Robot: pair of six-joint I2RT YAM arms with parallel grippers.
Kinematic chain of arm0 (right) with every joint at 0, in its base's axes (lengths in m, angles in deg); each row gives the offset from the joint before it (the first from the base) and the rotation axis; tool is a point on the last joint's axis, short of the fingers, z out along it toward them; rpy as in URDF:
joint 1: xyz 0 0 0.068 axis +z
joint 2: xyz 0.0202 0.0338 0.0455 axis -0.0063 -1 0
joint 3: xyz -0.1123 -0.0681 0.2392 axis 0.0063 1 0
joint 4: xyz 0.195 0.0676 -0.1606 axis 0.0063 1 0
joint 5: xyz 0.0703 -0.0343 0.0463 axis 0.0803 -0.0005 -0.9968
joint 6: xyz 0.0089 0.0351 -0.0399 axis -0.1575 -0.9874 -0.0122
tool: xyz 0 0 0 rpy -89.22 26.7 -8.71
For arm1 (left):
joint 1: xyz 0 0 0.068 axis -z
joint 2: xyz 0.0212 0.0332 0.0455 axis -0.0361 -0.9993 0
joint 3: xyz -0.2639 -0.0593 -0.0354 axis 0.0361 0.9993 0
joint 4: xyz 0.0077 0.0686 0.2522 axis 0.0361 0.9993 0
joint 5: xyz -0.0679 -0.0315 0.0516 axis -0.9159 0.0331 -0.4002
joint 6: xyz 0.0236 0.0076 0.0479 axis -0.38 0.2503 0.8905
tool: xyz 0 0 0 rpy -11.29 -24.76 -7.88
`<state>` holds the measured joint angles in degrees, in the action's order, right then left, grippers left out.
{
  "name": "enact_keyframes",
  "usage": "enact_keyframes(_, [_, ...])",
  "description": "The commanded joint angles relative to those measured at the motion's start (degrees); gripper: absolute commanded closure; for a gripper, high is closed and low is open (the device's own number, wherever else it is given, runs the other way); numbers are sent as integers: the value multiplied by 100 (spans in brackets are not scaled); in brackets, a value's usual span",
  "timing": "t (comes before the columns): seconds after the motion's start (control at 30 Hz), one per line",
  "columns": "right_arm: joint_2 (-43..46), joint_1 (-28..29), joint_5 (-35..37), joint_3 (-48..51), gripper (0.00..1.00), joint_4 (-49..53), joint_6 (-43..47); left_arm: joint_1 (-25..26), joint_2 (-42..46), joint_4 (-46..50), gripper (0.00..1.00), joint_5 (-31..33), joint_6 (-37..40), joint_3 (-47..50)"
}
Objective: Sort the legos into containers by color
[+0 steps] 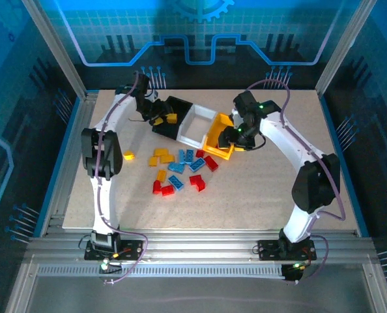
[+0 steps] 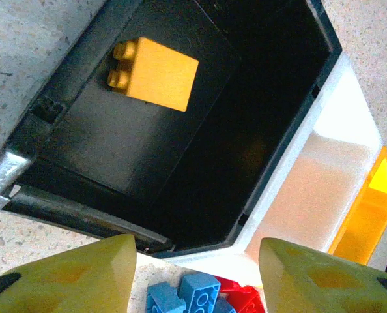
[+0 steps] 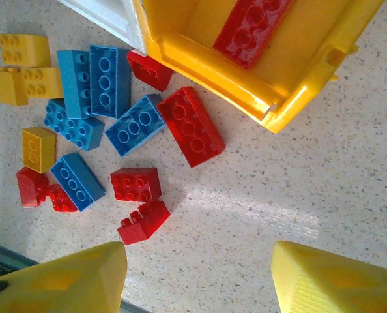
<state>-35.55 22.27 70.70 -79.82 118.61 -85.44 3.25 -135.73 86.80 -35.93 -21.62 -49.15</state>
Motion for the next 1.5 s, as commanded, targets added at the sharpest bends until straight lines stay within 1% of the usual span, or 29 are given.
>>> enact_keyframes(0.0, [126, -54, -41, 117, 38, -115, 14, 12, 302, 453, 44, 293, 126, -224])
enact_keyframes(0.07, [79, -46, -106, 109, 38, -151, -1, -13, 475, 692, 43, 635, 297, -134])
enact_keyframes(0.13, [27, -38, -156, 74, 38, -173, -11, -55, 726, 886, 38, 1035, 447, 46])
enact_keyframes(0.27, [-48, 35, -212, 38, 38, -202, -11, -122, 1116, 1374, 28, 2115, 874, 498])
enact_keyframes(0.43, [-135, 162, -274, 45, 38, -217, 6, -361, 1312, 1650, 22, 2501, 993, 1288])
enact_keyframes(0.53, [-170, 220, -305, 58, 38, -217, 19, -495, 1508, 1534, 22, 2557, 822, 1829])
enact_keyframes(0.67, [-214, 290, -331, 46, 38, -208, 33, -814, 1790, 1232, 21, 2547, 199, 2590])
enact_keyframes(0.87, [-272, 406, -357, 58, 38, -208, 35, -1216, 1924, 782, 20, 2434, -544, 3269])
enact_keyframes(1.03, [-312, 494, -367, 54, 38, -252, -29, -1306, 1746, 598, 20, 2359, -766, 3373])
enact_keyframes(1.23, [-365, 585, -332, -20, 38, -252, -91, -1309, 1541, 329, 21, 2154, -856, 3366])
enact_keyframes(1.47, [-376, 604, -261, -116, 38, -191, -112, -1304, 1263, 284, 22, 1974, -897, 3221])
